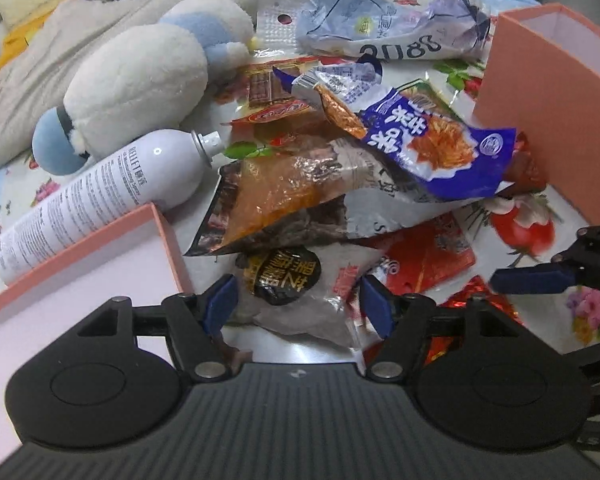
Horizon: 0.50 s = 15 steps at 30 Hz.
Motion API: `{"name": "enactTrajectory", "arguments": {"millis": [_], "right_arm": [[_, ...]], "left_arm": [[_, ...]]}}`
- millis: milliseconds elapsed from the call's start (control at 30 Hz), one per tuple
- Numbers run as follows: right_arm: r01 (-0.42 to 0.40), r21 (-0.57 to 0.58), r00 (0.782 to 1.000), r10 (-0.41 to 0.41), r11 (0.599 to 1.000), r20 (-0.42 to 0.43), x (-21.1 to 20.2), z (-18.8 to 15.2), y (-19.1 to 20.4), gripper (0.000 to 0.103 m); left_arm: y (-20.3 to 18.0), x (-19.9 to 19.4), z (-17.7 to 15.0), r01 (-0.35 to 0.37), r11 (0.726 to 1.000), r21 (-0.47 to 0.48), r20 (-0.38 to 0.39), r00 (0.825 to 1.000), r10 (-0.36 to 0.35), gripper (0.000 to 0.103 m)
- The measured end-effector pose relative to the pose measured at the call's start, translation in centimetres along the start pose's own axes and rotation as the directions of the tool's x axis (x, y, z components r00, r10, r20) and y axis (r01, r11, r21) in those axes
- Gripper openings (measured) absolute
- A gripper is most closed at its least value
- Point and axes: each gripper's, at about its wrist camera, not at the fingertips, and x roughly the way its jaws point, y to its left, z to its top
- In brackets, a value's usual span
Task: Organize snacks
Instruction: 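Grasp the black-labelled clear packet with the left gripper while the right grasps the red foil packet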
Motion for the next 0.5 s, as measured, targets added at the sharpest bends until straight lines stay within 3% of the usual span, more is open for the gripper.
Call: {"name": "enactTrajectory", "arguments": {"millis": [200, 267, 333, 500], "right_arm": [[0.022, 0.007, 1.0, -0.022, 1.0, -0.015, -0.4, 0.0, -0.7, 0.042], [0.032, 0.007, 0.999, -0.032, 0.999, -0.01, -0.8, -0.2, -0.9, 0.042], [0.044, 0.01, 0.999, -0.044, 0.999, -0.003, -1.2, -0.4, -1.1, 0.041], [0.08, 0.028, 0.997, -0.079, 0.996, -0.008, -2.1, -1.2, -1.3, 0.041]], "left_arm": [[-0.5, 0.6, -0.4, -0.06, 0.998, 0.011, 0.008, 0.998, 0.06, 0.063], [-0.7, 0.3, -0.4, -0.078, 0.997, 0.019, 0.012, 0.997, 0.078, 0.049], [-1.0, -0.3, -0.5, -0.094, 0.995, 0.023, 0.026, 0.995, 0.093, 0.042], [-1.4, -1.6, -1.0, -0.067, 0.998, -0.02, 0.031, 0.997, 0.068, 0.032]]}}
